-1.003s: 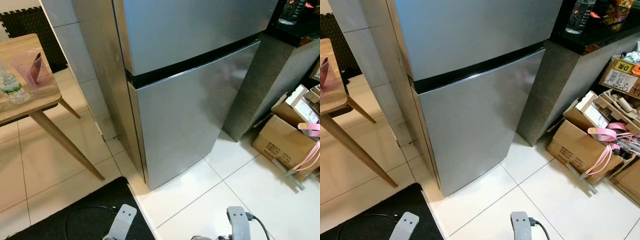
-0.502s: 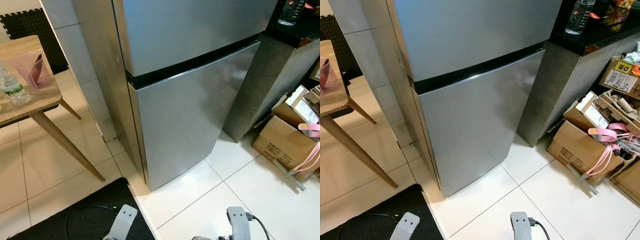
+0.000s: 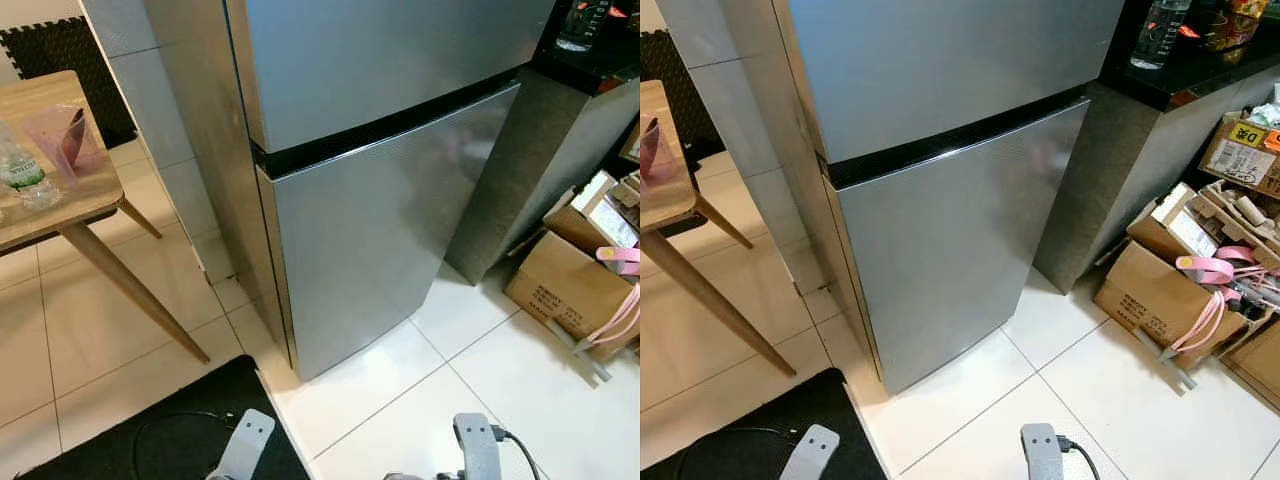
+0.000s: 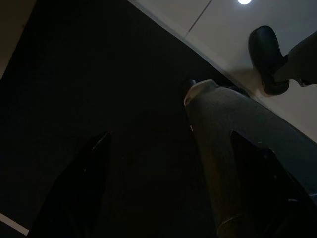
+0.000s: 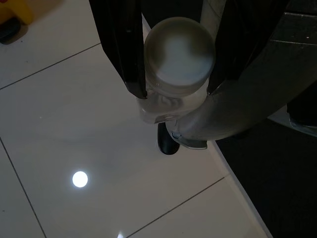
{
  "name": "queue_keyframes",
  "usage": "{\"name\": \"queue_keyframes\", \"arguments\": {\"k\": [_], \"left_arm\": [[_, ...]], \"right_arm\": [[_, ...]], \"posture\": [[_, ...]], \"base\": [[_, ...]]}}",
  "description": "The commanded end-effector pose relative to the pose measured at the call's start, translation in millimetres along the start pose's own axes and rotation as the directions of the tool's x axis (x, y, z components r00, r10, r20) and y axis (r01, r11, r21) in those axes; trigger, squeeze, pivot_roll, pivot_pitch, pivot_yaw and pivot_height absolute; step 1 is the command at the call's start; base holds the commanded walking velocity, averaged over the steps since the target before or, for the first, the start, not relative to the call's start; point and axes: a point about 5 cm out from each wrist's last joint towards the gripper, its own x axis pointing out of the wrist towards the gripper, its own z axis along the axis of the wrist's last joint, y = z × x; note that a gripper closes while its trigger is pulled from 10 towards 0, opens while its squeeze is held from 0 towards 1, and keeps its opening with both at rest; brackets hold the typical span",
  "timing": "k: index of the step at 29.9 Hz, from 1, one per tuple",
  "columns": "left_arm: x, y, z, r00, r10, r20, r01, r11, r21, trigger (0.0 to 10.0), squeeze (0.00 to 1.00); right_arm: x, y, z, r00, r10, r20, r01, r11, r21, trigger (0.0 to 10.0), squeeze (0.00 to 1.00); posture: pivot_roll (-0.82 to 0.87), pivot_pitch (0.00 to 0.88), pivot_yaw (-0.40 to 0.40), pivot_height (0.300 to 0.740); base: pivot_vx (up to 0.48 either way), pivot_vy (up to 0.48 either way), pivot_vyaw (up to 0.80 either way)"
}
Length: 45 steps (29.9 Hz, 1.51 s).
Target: Restocking fridge
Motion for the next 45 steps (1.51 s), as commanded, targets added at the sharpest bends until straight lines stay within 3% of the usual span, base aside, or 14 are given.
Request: {"name": "queue_keyframes", "arguments": {"k": [1,45], "left_arm": [[-0.4,-8.0,-10.2,0.999,-0.026,-0.043,0.027,1.000,0.006,10.0,0.00],[-0.8,-5.8,-10.8,0.999,-0.023,-0.045,0.024,1.000,0.014,10.0,0.00]], "right_arm": [[-0.1,4.5,-6.4,1.000,0.019,-0.022,-0.019,1.000,0.006,10.0,0.00],[0.0,5.6,-7.1,1.000,0.020,-0.022,-0.019,1.000,0.020,10.0,0.00]], "posture": [[-0.03,0.073,-0.020,0.740],[-0.03,0.076,-0.013,0.740]], "base": [[0.000,0.000,0.00],[0.000,0.000,0.00]]}}
